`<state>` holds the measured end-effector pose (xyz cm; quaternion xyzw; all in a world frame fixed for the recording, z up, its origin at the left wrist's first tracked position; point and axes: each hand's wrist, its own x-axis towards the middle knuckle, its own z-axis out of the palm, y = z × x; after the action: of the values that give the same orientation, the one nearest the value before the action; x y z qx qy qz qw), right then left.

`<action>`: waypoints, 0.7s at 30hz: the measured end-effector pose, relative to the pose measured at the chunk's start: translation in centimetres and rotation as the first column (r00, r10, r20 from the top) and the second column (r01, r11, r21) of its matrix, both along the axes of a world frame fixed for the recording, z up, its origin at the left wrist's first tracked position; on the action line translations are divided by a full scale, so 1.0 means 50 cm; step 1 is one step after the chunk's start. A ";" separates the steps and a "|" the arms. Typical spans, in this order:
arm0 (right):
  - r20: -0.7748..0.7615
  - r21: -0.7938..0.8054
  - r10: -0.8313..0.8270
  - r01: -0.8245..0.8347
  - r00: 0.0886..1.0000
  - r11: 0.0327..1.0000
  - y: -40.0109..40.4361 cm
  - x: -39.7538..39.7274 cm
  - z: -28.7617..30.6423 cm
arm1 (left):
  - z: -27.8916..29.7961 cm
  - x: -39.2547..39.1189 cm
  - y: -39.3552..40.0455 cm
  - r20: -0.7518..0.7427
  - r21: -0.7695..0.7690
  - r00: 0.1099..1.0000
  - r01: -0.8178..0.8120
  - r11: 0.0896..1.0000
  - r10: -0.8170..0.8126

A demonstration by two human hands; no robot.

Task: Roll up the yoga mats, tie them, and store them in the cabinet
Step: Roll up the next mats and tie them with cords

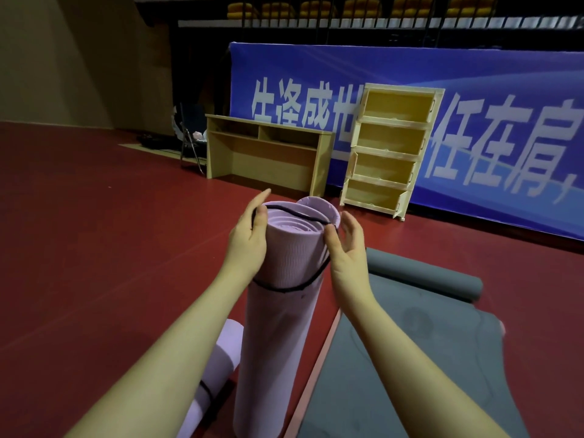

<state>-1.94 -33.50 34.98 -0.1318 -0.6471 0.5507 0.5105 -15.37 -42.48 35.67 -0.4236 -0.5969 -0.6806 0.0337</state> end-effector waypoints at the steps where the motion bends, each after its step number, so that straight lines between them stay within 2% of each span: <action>1: -0.024 -0.017 0.014 -0.014 1.000 1.000 -0.002 0.004 -0.009 | 0.000 0.000 0.000 0.021 0.000 1.000 -0.007 1.000 0.007; 7: -0.094 -0.012 -0.071 0.070 0.993 0.997 -0.006 0.022 -0.025 | 0.009 0.006 -0.003 0.004 -0.038 0.999 -0.051 0.998 0.051; 16: -0.044 0.151 -0.264 0.268 0.963 0.952 0.004 0.032 -0.017 | 0.004 -0.007 -0.019 -0.023 -0.063 0.993 -0.117 0.991 0.115; 18: -0.019 0.136 -0.325 0.325 0.945 0.936 0.019 0.033 -0.014 | 0.002 -0.005 -0.023 -0.043 -0.038 0.987 -0.159 0.986 0.158; 21: -0.006 0.062 -0.305 0.304 0.952 0.951 0.033 0.041 -0.006 | 0.007 0.006 -0.019 -0.048 -0.011 0.985 -0.167 0.986 0.166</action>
<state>0.09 -31.85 34.68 -0.2151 -0.6366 0.4449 0.5921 -15.07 -43.44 36.03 -0.3882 -0.6344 -0.6607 0.1012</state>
